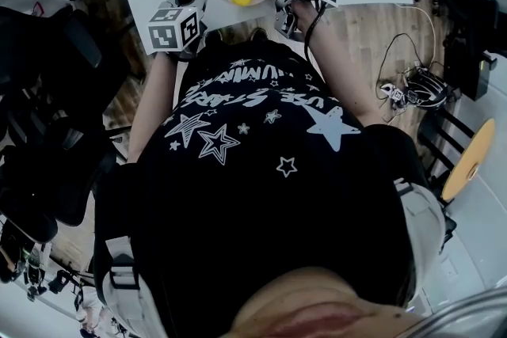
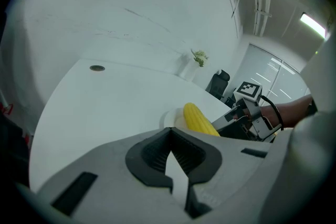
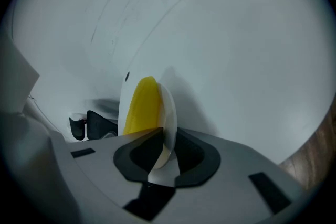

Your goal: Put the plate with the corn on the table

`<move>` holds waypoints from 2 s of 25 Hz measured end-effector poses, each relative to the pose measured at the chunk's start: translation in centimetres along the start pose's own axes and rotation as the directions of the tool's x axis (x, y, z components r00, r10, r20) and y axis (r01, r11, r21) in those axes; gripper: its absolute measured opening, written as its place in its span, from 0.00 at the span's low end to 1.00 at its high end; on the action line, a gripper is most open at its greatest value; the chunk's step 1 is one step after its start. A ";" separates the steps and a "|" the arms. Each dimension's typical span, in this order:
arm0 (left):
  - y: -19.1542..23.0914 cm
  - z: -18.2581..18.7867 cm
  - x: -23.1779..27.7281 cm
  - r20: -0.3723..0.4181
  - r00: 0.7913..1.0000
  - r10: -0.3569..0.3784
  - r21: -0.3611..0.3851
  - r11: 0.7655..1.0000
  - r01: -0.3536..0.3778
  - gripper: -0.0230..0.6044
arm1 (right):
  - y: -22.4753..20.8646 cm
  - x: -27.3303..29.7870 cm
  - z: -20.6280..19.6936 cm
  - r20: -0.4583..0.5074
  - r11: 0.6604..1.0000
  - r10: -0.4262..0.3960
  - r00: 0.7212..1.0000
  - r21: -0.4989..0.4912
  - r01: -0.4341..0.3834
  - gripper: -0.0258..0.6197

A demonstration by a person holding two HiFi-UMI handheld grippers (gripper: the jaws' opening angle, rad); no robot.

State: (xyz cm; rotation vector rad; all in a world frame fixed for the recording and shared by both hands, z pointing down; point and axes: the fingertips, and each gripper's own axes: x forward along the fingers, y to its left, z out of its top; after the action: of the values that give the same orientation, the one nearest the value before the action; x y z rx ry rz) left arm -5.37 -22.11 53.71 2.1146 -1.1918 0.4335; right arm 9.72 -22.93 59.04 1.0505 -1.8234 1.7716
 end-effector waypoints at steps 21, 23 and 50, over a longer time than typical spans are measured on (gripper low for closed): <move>-0.3 0.1 0.0 -0.015 0.999 -0.034 0.008 0.999 0.034 0.04 | 0.0 -0.5 0.5 0.029 0.964 -0.195 0.980 -0.181 0.197 0.22; -0.3 0.1 0.1 -0.016 0.999 -0.036 0.010 0.999 0.036 0.04 | -0.2 -0.6 0.6 0.039 0.958 -0.208 0.977 -0.193 0.212 0.23; 2.1 0.3 -1.2 -0.072 0.982 -0.177 0.082 0.980 0.183 0.04 | -1.9 -2.8 -0.2 0.256 0.960 -0.281 0.925 0.063 0.274 0.20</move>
State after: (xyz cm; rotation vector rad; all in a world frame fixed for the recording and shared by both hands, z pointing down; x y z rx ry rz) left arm -7.80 -22.32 53.67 2.2433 -0.9509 0.4747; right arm 12.88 -21.92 58.29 1.5342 -1.6940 1.5501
